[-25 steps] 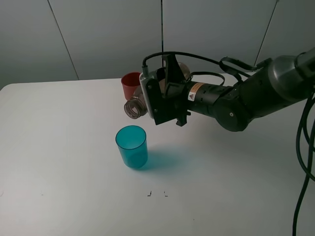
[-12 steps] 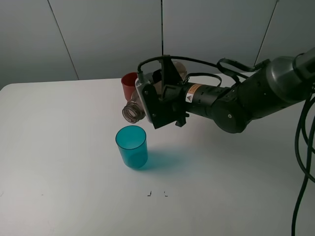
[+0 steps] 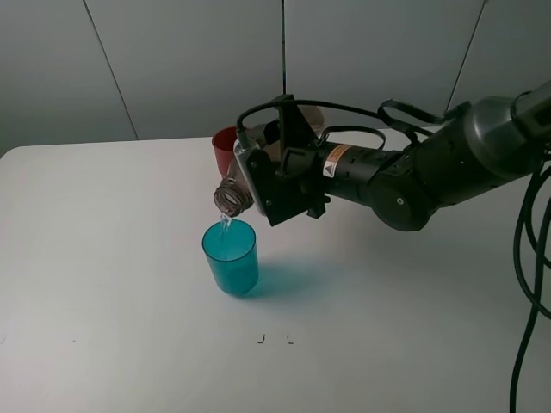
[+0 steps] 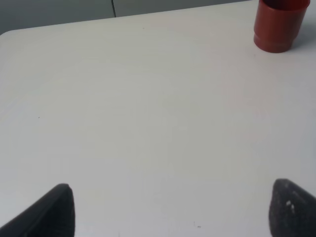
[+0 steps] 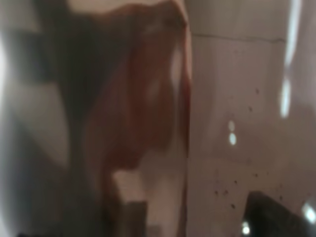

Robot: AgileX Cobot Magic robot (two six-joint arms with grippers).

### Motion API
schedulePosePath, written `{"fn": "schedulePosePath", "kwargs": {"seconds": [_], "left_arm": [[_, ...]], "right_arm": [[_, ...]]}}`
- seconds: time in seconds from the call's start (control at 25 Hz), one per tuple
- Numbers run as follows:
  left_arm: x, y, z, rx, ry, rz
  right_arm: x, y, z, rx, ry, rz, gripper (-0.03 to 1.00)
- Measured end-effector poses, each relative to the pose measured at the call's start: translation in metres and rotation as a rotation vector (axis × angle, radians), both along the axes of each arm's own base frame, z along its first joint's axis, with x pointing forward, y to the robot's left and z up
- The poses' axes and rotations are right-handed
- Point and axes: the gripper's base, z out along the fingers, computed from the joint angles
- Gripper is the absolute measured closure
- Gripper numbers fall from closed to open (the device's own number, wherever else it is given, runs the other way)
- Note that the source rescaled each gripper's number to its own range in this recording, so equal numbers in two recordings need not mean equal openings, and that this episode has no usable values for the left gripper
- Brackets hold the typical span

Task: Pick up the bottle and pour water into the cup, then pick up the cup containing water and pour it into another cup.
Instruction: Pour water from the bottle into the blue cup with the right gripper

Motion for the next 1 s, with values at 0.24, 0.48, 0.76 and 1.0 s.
{"fn": "schedulePosePath", "kwargs": {"seconds": [0.24,0.48,0.76,1.0], "left_arm": [[0.0000,0.0000,0.0000,0.000,0.000,0.000],[0.0000,0.0000,0.0000,0.000,0.000,0.000],[0.0000,0.0000,0.0000,0.000,0.000,0.000],[0.0000,0.0000,0.0000,0.000,0.000,0.000]], "right_arm": [[0.0025,0.0020,0.0034,0.008,-0.016,0.002,0.92],[0.0025,0.0020,0.0036,-0.012,-0.035,0.012,0.92],[0.0025,0.0020,0.0036,-0.023,-0.045,0.017,0.92],[0.0028,0.0018,0.0036,-0.025,-0.046,0.014,0.92]]}}
